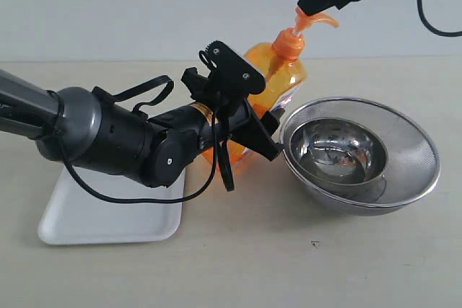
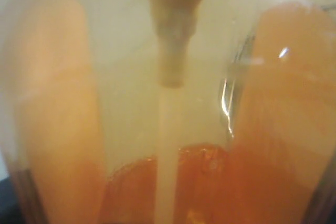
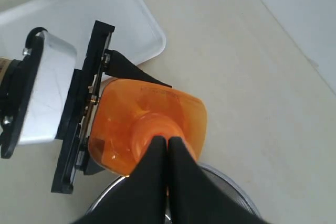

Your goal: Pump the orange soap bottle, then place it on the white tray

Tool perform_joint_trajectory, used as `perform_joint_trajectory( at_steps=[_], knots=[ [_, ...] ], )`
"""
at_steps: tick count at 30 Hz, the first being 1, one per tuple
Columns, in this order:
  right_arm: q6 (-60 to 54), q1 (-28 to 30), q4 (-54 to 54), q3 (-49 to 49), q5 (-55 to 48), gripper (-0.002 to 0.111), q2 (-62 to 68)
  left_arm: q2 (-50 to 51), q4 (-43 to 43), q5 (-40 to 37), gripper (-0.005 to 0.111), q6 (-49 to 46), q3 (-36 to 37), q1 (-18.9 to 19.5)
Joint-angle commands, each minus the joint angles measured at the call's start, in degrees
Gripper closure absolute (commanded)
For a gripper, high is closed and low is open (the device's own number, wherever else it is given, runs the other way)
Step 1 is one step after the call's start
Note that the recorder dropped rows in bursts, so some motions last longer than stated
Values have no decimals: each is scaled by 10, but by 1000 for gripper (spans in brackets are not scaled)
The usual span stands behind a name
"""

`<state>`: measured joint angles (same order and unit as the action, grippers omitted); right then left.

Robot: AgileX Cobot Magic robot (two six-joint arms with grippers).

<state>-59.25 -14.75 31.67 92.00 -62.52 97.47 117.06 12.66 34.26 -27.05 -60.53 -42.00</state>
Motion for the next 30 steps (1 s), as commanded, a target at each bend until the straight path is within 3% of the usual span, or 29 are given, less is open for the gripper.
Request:
perform_joint_trajectory(
  at_steps=[1, 30],
  knots=[
    [-1, -12, -41, -28, -74, 108, 32, -5, -11, 51, 102, 4, -8, -5],
    [0, -12, -56, -8, -74, 108, 12, -5, -11, 51, 102, 4, -8, -5]
  ],
)
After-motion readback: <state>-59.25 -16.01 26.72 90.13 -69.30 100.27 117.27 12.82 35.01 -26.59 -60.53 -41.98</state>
